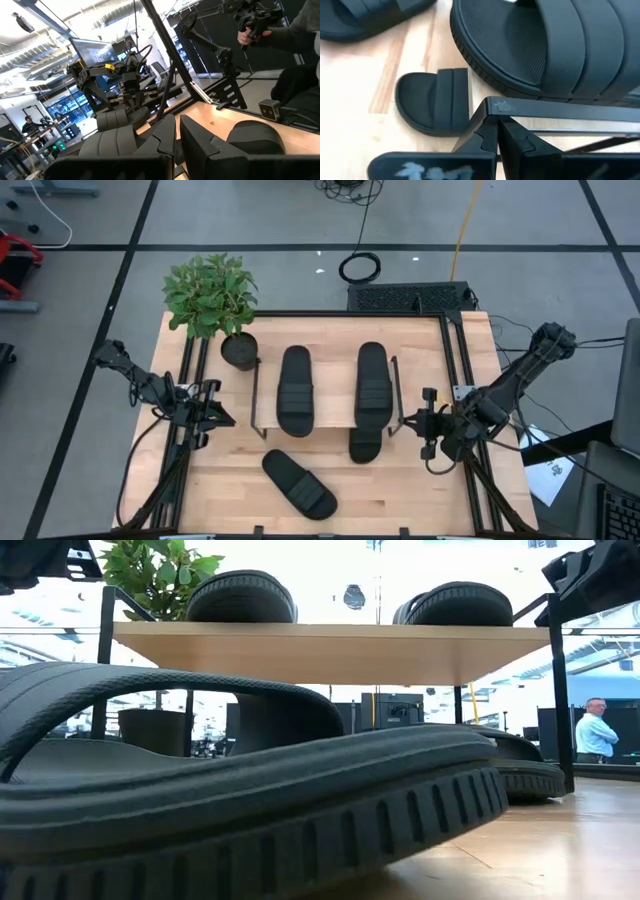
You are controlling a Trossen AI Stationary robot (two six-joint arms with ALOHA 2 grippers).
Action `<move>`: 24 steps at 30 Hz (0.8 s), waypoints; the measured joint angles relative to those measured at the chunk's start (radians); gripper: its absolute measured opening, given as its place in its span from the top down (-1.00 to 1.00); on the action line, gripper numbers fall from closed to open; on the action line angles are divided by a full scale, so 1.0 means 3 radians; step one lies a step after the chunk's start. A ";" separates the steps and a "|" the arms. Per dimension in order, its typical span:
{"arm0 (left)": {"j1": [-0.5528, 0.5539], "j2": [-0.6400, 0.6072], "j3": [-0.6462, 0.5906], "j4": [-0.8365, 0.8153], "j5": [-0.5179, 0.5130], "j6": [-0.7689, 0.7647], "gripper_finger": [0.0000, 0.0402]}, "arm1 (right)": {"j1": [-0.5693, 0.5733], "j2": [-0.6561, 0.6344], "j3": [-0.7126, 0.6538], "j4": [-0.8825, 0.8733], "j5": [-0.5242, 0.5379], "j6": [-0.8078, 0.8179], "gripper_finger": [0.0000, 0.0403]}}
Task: Pick and place slides into the shelf
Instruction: Adjust the shelf
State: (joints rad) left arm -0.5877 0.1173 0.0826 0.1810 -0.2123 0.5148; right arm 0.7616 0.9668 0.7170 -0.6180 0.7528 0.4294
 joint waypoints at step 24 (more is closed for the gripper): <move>0.0000 0.0000 0.0000 -0.0094 -0.0085 -0.0076 0.87 | 0.0096 0.0000 0.0000 0.0116 -0.0252 0.0010 1.00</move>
State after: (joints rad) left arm -0.5877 0.1173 0.0826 0.1528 -0.2379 0.4919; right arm 0.7902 0.9668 0.7170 -0.5831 0.6773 0.4324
